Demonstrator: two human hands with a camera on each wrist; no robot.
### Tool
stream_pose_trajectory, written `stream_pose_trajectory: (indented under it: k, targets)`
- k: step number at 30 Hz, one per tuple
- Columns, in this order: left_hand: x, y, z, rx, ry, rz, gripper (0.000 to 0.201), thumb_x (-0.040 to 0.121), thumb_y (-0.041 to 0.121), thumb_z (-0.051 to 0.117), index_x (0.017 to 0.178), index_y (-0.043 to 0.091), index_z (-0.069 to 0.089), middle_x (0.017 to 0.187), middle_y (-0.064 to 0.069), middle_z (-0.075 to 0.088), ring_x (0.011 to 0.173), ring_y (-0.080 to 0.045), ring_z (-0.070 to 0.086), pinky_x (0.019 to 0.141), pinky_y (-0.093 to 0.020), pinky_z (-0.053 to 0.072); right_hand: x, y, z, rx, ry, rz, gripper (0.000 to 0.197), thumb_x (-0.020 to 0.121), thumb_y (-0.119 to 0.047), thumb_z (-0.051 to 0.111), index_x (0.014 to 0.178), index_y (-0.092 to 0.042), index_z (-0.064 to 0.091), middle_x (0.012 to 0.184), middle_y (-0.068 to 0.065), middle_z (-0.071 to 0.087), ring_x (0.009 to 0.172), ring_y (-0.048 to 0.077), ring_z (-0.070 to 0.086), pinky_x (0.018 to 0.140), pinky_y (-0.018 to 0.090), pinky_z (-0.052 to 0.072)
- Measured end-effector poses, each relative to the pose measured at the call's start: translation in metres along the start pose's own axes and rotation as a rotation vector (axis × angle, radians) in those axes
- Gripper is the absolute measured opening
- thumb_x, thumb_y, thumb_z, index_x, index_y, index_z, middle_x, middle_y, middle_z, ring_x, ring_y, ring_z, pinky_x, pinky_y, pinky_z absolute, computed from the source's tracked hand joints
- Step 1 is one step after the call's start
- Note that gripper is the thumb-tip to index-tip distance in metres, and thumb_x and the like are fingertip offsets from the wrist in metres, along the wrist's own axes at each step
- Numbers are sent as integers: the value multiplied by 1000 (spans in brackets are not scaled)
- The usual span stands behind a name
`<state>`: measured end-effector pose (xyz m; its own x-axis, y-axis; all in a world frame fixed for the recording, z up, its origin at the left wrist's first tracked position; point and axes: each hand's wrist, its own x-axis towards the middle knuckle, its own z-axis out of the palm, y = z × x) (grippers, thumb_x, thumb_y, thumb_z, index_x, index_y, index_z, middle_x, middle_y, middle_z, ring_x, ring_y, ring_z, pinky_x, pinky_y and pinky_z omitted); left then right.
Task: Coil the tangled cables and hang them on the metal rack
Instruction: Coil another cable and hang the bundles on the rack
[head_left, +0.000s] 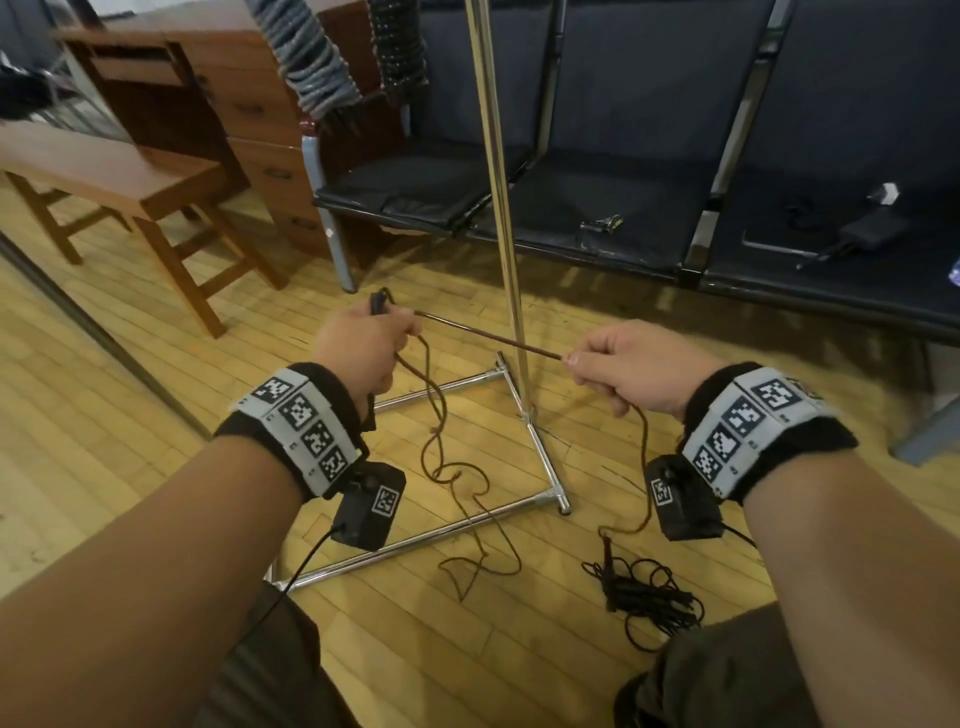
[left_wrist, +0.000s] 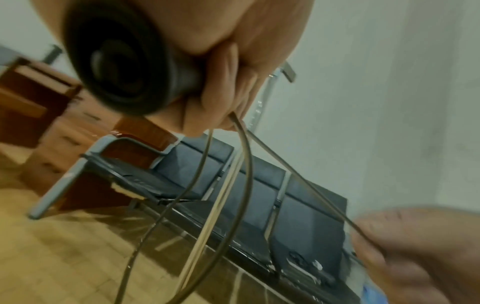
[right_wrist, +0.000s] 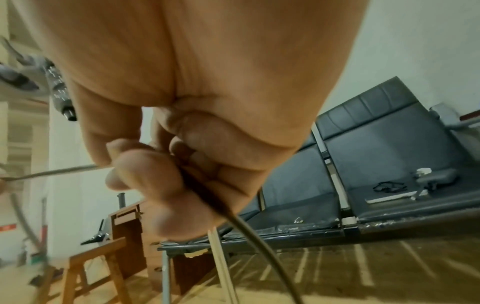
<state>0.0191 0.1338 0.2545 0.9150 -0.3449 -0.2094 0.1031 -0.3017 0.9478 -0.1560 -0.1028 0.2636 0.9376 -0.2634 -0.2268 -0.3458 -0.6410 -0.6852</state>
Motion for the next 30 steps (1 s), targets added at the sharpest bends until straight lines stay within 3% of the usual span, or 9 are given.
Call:
stream_pose_trajectory:
  k: [3, 7, 12, 14, 18, 22, 26, 28, 30]
  targets:
    - [3, -10, -16, 108, 91, -44, 15, 103, 29, 65, 97, 18, 72, 75, 3, 57, 50, -8, 43, 44, -24, 38, -1, 0, 0, -54, 31, 29, 35, 103, -45, 53, 81, -23, 69, 64, 0, 52, 61, 20, 51, 76, 53, 60]
    - [-9, -15, -13, 520, 8, 133, 26, 103, 42, 64, 127, 34, 68, 91, 7, 67, 65, -10, 56, 67, -32, 51, -2, -11, 5, 13, 13, -9, 36, 105, -40, 50, 84, -19, 70, 50, -11, 52, 48, 8, 46, 59, 34, 46]
    - [-24, -1, 23, 733, -144, 341, 61, 99, 45, 68, 153, 56, 43, 117, 16, 59, 63, -5, 65, 45, -14, 44, -4, -20, 9, 81, -55, -51, 34, 106, -35, 50, 84, -19, 70, 55, -9, 48, 47, 8, 41, 53, 28, 39]
    - [-25, 1, 34, 718, -127, 346, 67, 100, 40, 67, 158, 53, 36, 116, 12, 59, 63, 1, 66, 41, -10, 43, -3, -18, 8, 24, -33, -37, 35, 106, -36, 50, 83, -19, 71, 54, -10, 50, 48, 7, 43, 56, 28, 39]
    - [-17, 2, 42, 618, -35, 192, 62, 108, 33, 55, 164, 41, 29, 103, 0, 66, 62, -11, 63, 37, -16, 42, -4, -13, 6, -130, -32, 5, 36, 106, -34, 50, 83, -17, 74, 48, -26, 56, 55, 7, 49, 60, 28, 43]
    - [-15, 0, 40, 560, -23, 62, 49, 111, 35, 50, 159, 30, 40, 107, -1, 69, 66, -14, 62, 48, -27, 49, -5, -10, 3, -205, -18, 37, 36, 105, -32, 51, 85, -14, 75, 57, -8, 51, 53, 11, 45, 60, 30, 46]
    - [-29, -4, 46, 386, -366, 175, 40, 105, 26, 62, 141, 44, 56, 117, 15, 72, 52, -4, 53, 46, -21, 47, -5, -15, 4, -40, -112, -20, 33, 104, -36, 53, 87, -17, 74, 54, -9, 48, 48, 10, 41, 55, 29, 40]
    - [-35, -4, 53, 396, -554, 228, 28, 104, 26, 64, 128, 43, 64, 87, 21, 73, 47, -3, 51, 44, -20, 45, -5, -20, 5, 143, -193, -57, 31, 105, -32, 53, 88, -15, 72, 54, -8, 45, 46, 11, 37, 50, 27, 34]
    - [-38, -4, 58, 417, -609, 258, 8, 105, 34, 63, 107, 32, 71, 63, 17, 64, 45, -3, 49, 41, -19, 42, -5, -21, 4, 238, -199, -90, 31, 106, -30, 52, 89, -11, 71, 56, -4, 44, 46, 12, 35, 49, 24, 31]
